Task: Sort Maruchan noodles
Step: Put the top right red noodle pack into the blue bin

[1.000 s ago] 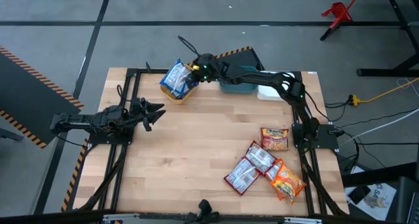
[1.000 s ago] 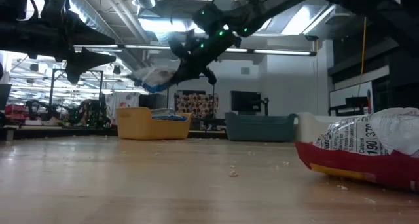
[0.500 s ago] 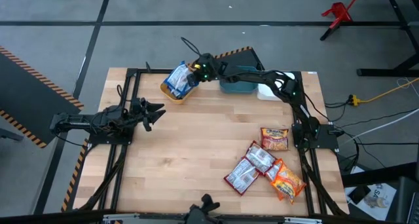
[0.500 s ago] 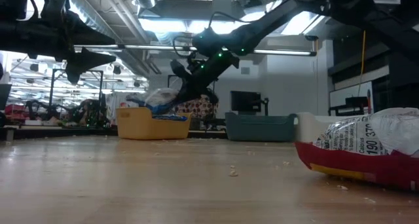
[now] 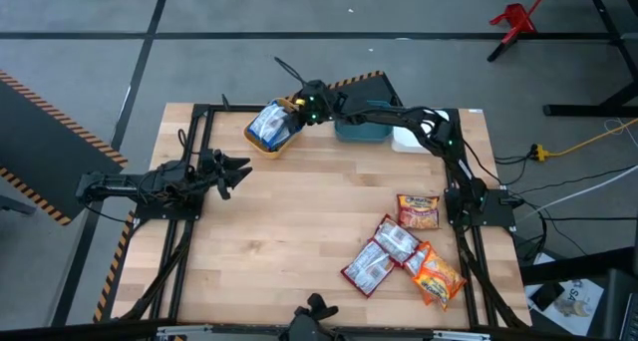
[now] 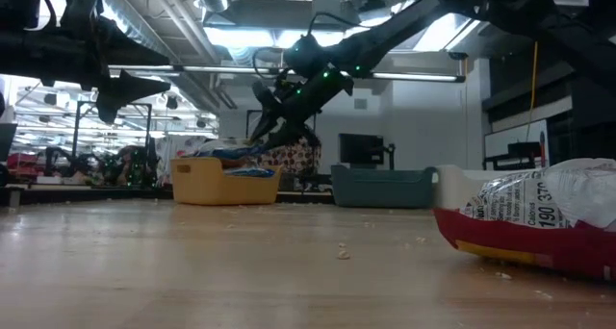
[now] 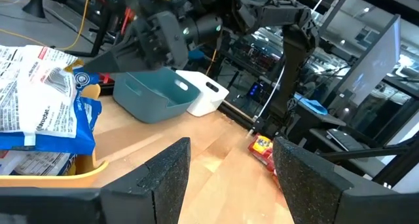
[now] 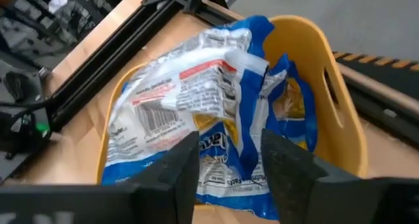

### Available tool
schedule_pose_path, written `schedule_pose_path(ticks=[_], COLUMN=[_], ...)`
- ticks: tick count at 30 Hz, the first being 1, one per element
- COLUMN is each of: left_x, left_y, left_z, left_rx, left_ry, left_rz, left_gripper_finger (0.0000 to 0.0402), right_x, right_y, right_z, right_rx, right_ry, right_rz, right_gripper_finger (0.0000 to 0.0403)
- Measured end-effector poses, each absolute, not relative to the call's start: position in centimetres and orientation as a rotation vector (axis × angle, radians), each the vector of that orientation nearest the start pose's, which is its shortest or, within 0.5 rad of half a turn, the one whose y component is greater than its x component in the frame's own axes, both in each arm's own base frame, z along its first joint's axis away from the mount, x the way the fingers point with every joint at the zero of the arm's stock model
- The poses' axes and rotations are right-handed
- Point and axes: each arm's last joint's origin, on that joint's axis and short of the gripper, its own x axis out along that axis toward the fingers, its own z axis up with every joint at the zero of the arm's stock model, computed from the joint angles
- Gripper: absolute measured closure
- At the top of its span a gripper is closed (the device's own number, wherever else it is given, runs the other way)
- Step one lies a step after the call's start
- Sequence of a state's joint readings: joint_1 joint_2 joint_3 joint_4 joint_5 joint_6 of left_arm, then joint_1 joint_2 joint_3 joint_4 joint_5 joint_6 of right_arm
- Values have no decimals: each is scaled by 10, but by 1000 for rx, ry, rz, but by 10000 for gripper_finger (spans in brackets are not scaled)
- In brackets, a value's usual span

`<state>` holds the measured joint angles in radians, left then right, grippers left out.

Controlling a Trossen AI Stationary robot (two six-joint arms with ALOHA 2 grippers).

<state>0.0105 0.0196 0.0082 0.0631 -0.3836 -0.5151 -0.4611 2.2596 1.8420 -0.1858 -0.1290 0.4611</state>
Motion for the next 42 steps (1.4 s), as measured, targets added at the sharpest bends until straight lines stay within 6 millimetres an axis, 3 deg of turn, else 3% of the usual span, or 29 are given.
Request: schedule_pose_path(ticks=[4,9,15,21,25,29,34,39,42], left_x=[96,96,96,96,96,96,96,96,96], left_y=[12,12,12,12,12,12,12,12,12], left_z=[171,171,171,171,171,171,171,171,171], left_rx=[-519,-520,-518,-517,-516,-516,-515,-515,-515], left_ry=[-150,-149,-148,-148,-148,-148,-147,-148,-149], left_rz=[366,363,362,361,361,362,362,363,367], left_gripper_finger=[189,189,189,189,189,189,189,189,189], right_x=[448,416,376,360,353,329,282,234,209], right_y=[-228,-209,-156,-86,-39,4,46,63,64], right_z=[229,260,286,299,306,301,277,245,227], right_rx=[528,391,357,312,177,86,118,254,312], right_ry=[563,791,1141,1392,1490,1561,1589,1639,1684], right_rz=[-419,-297,-134,1,-44,-142,-242,-330,-362], right_gripper_finger=[237,235,235,235,235,235,235,229,203])
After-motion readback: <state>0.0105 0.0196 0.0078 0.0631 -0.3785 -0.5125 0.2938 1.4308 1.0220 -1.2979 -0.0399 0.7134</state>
